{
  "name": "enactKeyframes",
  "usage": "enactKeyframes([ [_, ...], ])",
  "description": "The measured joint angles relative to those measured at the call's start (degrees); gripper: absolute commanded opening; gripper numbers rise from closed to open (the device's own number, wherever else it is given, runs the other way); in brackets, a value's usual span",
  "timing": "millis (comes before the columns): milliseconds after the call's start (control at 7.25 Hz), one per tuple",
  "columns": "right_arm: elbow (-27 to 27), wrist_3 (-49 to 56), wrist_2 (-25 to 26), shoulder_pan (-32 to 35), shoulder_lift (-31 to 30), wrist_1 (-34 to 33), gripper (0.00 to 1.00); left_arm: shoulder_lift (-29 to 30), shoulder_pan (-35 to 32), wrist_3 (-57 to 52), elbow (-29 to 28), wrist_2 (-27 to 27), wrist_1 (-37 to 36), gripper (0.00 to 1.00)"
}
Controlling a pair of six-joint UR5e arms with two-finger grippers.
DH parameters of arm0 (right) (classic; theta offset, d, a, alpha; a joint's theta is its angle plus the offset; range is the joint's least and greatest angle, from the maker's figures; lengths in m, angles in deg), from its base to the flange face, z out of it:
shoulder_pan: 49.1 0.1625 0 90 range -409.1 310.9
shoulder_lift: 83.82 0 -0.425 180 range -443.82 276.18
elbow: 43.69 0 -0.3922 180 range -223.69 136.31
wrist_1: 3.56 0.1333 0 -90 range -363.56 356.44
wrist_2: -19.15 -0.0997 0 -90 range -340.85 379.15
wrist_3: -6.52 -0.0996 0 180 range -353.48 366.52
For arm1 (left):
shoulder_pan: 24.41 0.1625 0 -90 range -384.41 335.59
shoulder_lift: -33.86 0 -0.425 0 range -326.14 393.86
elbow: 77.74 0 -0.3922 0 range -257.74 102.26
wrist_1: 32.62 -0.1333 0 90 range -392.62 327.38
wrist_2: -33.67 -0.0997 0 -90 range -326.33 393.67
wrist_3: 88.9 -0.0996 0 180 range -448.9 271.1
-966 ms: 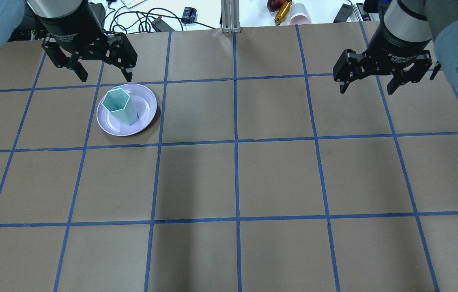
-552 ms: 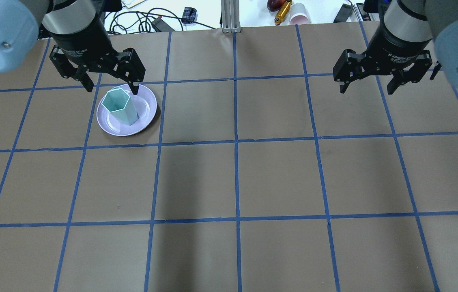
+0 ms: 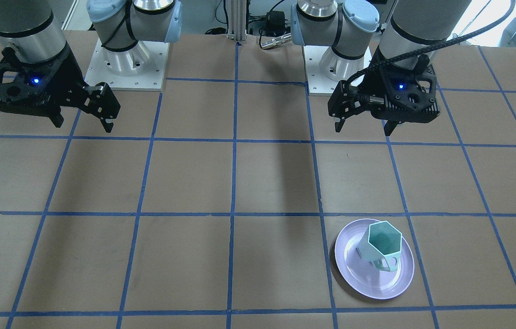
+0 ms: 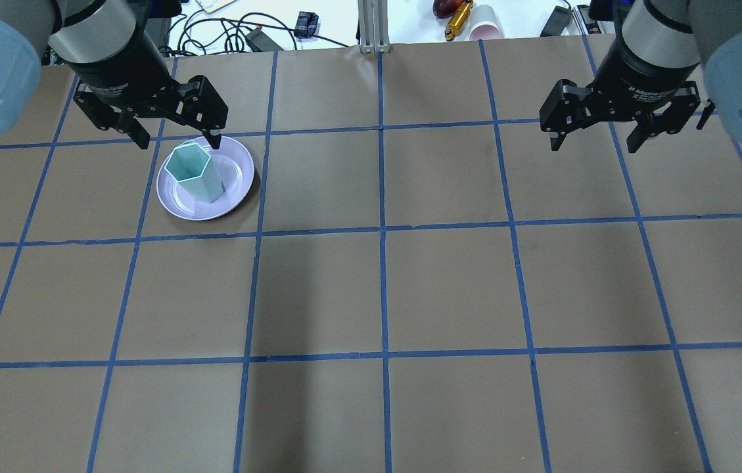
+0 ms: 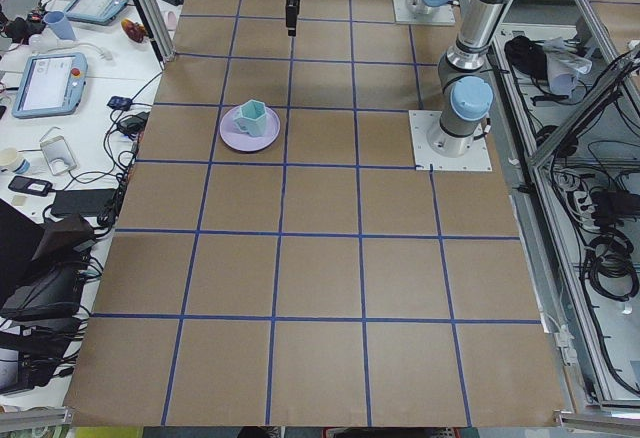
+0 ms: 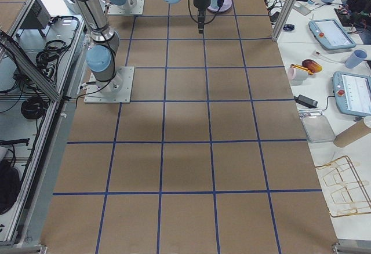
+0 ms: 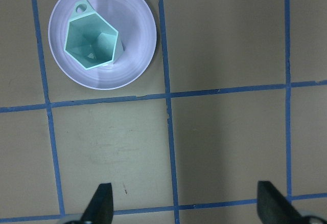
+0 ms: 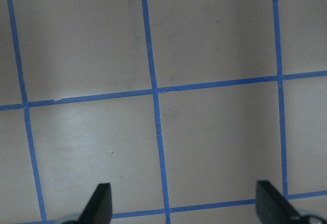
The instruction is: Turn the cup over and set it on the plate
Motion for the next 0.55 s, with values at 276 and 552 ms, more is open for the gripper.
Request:
enactKeyframes([
  [276, 0.0, 0.0, 0.0, 0.0, 0.0, 0.0, 1.00, 0.0, 0.4, 0.0, -0.1, 0.3, 0.0, 1.00],
  [552, 0.0, 0.0, 0.1, 0.0, 0.0, 0.0, 1.00, 0.0, 0.6, 0.0, -0.2, 0.3, 0.0, 1.00],
])
